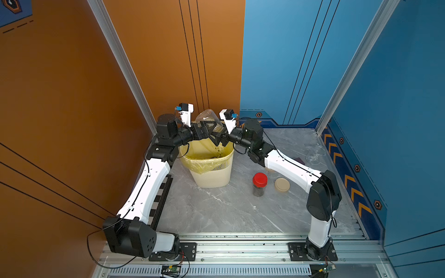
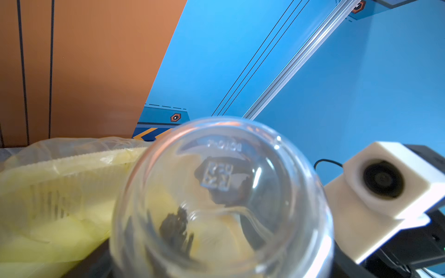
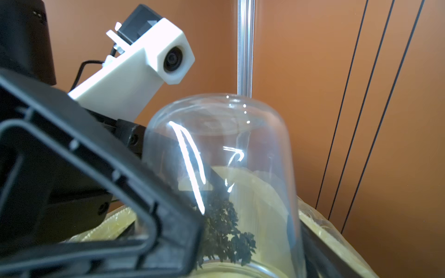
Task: Empty moldy tea leaves from jars
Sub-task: Pour the moldy tea leaves from the jar into the trash bin.
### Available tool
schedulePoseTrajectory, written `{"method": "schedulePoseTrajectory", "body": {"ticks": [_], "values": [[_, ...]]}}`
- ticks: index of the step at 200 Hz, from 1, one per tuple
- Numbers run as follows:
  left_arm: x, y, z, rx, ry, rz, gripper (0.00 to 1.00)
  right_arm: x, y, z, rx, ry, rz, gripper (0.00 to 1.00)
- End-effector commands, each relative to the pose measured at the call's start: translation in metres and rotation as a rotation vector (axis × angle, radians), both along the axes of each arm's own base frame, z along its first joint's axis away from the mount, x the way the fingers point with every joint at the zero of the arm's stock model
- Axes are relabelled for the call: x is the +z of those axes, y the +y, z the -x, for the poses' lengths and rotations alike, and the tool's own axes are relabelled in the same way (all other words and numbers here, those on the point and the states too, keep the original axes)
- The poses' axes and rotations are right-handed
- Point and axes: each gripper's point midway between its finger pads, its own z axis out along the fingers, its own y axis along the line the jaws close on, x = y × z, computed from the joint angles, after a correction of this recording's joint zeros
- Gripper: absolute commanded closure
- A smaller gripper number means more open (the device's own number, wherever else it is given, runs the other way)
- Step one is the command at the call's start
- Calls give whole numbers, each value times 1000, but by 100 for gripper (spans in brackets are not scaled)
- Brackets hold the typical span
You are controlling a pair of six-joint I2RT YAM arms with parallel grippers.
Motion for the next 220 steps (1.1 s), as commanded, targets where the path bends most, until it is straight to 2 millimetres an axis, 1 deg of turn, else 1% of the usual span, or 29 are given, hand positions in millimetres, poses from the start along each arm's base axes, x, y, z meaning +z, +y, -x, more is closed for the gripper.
{"method": "schedulePoseTrajectory", "body": {"ticks": [1,22,32,37,64,68,77,98,114,126,141,150,160,191,204,207,220], "values": [[12,4,-10,40,-43,37,2,56,-5,23,43,-127,-110,45],[12,1,-12,24,-38,42,2,54,-5,24,44,-124,-109,45],[11,-2,-14,10,-28,50,0,54,-5,23,40,-124,-109,45],[10,-3,-13,3,-25,52,2,53,-6,23,37,-124,-109,45],[7,-8,-13,-31,-2,66,12,52,-7,19,22,-120,-105,44],[7,-8,-13,-33,-1,67,20,51,-7,18,17,-119,-102,43],[7,-7,-12,-33,1,69,29,51,-7,17,10,-120,-97,41],[10,-5,-12,-34,-6,70,39,45,-7,14,-10,-115,-77,36],[12,-4,-13,-35,-10,71,45,43,-7,14,-15,-114,-67,31],[15,-2,-14,-34,-16,72,49,41,-6,14,-19,-109,-57,21],[17,2,-15,-26,-20,71,50,38,-6,13,-30,-98,-37,7],[17,5,-15,-22,-22,65,50,35,-6,12,-34,-91,-17,1],[19,9,-16,-12,-24,50,51,32,-6,13,-31,-78,9,1],[13,18,-15,27,-10,-51,51,25,-7,16,-6,-43,45,0],[17,21,-14,39,-32,-66,51,22,-8,17,0,-35,59,0],[12,22,-13,40,-7,-72,51,21,-8,18,3,-33,61,0],[12,23,-10,44,-6,-97,51,17,-10,20,10,-24,73,0]]}}
